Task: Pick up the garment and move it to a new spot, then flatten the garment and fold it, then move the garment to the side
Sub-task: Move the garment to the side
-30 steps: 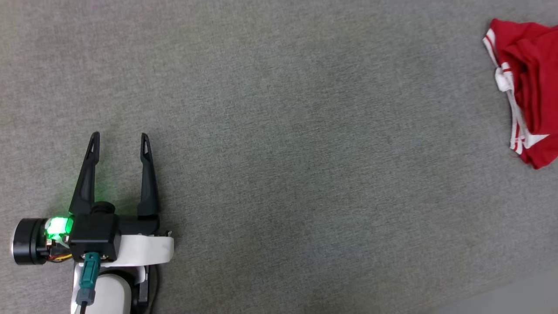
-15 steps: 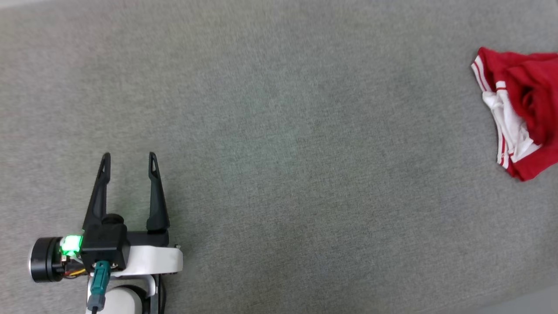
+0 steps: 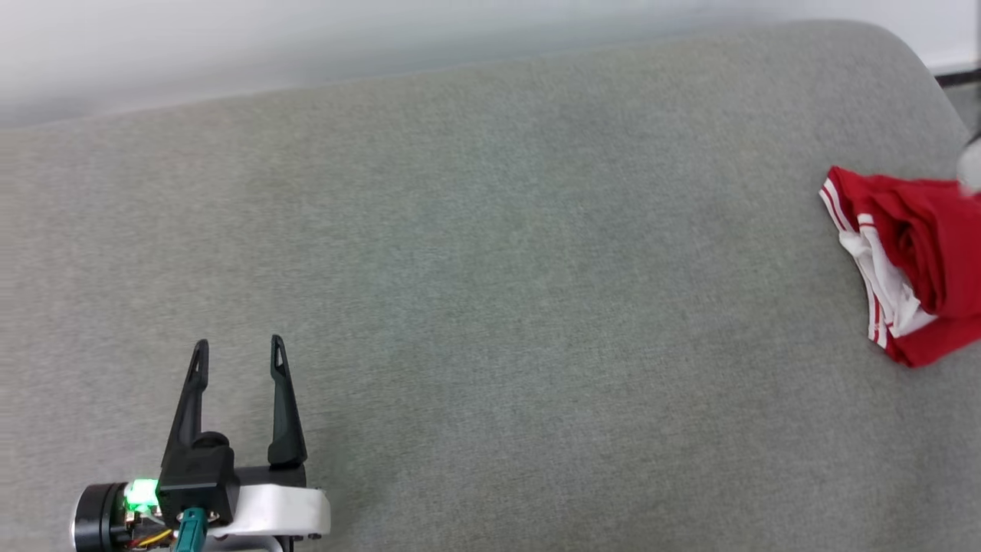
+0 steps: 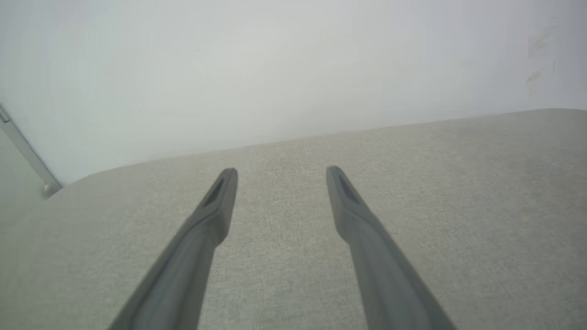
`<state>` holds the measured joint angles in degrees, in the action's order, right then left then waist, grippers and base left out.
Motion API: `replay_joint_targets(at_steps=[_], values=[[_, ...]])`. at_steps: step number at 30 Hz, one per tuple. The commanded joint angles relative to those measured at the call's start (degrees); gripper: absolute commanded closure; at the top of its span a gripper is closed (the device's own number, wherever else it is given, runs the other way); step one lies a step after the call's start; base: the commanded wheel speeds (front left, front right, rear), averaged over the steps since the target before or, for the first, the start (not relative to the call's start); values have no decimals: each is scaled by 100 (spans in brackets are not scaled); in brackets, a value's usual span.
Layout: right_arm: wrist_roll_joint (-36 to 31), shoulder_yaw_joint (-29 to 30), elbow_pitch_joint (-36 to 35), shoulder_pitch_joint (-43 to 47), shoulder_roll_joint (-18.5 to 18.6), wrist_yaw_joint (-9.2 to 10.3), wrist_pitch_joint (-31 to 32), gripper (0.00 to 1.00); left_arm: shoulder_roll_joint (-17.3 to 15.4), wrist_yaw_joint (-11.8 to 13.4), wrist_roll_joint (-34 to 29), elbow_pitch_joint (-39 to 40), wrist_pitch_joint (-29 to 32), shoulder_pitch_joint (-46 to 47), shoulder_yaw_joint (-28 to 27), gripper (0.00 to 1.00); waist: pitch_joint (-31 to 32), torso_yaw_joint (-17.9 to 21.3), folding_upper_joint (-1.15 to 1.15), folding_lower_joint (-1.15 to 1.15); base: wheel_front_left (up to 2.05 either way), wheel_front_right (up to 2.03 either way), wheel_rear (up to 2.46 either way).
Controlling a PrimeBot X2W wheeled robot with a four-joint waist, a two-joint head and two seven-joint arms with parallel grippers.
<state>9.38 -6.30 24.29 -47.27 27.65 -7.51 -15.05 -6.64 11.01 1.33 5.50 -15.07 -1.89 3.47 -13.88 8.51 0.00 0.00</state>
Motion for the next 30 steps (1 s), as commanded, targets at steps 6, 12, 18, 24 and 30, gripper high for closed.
replay_joint_targets(at_steps=[6,12,18,24,30], values=[[-105,188,-1301,1566,-787,5,-10,0,85,-32,28,-101,-13,-194,17,0,449,-389,0,0,0,0,0],[-17,352,-1473,2626,-1345,5,-11,0,139,-100,25,-201,-13,-312,89,0,749,-628,0,0,0,0,0],[-139,639,-1444,3597,-1791,4,-12,0,184,-154,28,-311,-13,-424,151,0,1024,-817,0,0,0,0,0],[-245,759,-1683,4394,-2091,5,-13,0,221,-199,46,-382,-13,-568,149,0,1230,-919,0,0,0,0,0],[-195,808,-1961,4916,-2297,5,-12,0,242,-301,115,-433,-13,-753,100,0,1396,-969,0,0,0,0,0]])
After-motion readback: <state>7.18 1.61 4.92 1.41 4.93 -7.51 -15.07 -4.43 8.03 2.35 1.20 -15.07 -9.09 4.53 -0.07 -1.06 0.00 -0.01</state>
